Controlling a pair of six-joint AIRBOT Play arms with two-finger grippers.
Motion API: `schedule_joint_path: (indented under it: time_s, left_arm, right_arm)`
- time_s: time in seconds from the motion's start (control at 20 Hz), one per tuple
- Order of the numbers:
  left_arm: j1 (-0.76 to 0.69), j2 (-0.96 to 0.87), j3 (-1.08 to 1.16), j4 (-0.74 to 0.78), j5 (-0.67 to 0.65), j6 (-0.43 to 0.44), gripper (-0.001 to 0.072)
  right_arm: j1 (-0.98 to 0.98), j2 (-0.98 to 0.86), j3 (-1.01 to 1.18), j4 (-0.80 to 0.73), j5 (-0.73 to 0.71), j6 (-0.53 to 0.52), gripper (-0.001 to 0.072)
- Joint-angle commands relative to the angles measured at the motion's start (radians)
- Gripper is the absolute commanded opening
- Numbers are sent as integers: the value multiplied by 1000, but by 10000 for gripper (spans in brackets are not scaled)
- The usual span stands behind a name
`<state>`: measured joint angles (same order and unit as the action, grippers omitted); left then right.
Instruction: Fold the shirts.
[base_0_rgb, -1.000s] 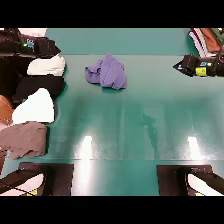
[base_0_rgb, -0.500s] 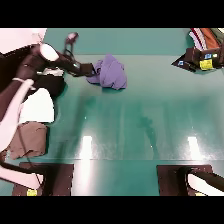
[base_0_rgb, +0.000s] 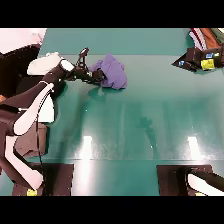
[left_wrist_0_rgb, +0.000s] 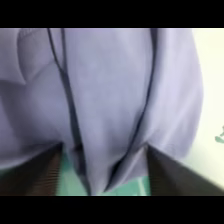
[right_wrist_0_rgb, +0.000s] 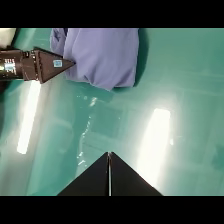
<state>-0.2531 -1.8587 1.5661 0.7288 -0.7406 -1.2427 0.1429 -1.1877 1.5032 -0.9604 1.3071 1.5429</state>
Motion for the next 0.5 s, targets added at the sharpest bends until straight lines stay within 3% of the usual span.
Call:
schedule_joint_path:
  time_s: [0.0,0.05,0.2,0.3,0.45]
  left_arm:
    - [-17,-11,9,-50,21,44,95]
    - [-14,-6,28,-53,-12,48,23]
    - [37,50,154,7,-176,27,19]
    - [71,174,232,105,-198,-34,19]
    - [54,407,306,248,-264,-40,19]
  right_arm:
    - [0,2,2,0,2,1,12]
    - [0,7,2,0,2,0,11]
    - [-23,58,2,-10,-12,0,11]
    - [-61,119,2,-10,-39,0,11]
    - [-109,209,2,-10,-69,0,11]
